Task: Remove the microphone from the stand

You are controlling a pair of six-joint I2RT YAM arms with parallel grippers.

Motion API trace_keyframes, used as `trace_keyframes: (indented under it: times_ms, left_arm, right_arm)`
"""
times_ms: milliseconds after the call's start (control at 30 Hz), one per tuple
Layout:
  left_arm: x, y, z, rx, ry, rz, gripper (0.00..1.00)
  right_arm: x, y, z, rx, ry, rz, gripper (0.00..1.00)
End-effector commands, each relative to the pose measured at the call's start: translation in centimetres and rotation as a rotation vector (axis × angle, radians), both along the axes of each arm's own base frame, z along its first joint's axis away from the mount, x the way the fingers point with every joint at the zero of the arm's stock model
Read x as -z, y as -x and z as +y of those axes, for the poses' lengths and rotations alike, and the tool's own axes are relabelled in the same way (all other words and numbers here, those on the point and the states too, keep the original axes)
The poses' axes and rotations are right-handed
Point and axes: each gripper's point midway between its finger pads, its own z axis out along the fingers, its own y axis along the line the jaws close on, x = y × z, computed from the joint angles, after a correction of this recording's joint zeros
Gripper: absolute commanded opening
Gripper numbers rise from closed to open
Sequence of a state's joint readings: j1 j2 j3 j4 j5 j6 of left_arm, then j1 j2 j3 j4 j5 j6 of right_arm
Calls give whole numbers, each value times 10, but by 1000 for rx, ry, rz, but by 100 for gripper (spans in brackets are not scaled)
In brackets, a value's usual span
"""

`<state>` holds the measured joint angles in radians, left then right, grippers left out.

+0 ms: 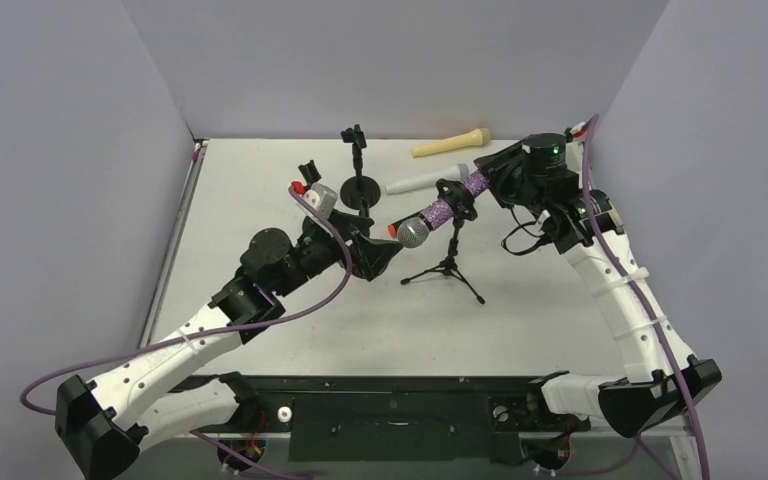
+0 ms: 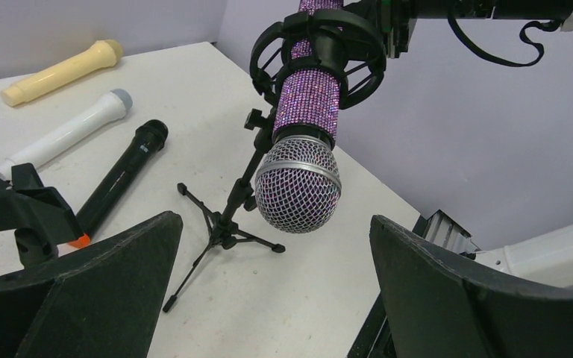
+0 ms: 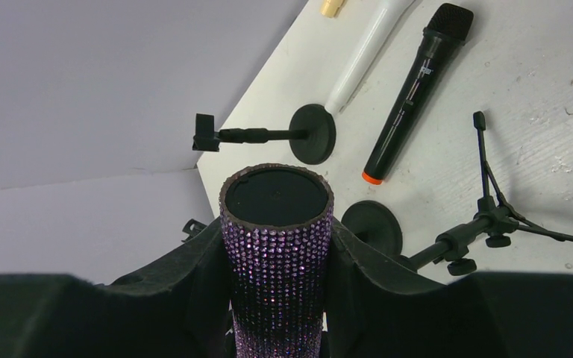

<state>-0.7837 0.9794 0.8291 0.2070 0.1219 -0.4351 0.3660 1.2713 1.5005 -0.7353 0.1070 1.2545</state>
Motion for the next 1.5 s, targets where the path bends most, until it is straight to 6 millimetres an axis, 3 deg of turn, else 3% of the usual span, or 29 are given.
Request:
trace_keyframes:
  times_ms: [0, 100, 233, 800, 1000, 1167, 1267, 1467]
  left_arm:
    - [-25, 4, -6, 45, 76, -116, 96]
    - [-22, 3, -11, 59, 76, -138, 96]
    - [-21, 2, -20, 77, 74, -165, 96]
    - [-9, -9, -61, 110, 58, -176, 97]
    - [-7, -13, -74, 89, 55, -183, 100]
    - [-8, -18, -80, 59, 62, -182, 91]
    - [-8, -23, -82, 41, 60, -179, 89]
    - [-9, -27, -86, 27, 56, -175, 77]
  right_arm:
    - [-34, 1, 11, -34, -49, -118, 26]
    - [-38, 5, 11, -49, -30, -134, 49]
    - [-43, 8, 8, -52, -11, -144, 62]
    - [-46, 38, -5, -112, 114, -198, 73]
    - [-47, 55, -11, -218, 324, -248, 78]
    - [-35, 64, 4, -365, 508, -282, 80]
    - [-27, 64, 2, -389, 615, -282, 81]
    - [-29, 70, 14, -489, 755, -354, 80]
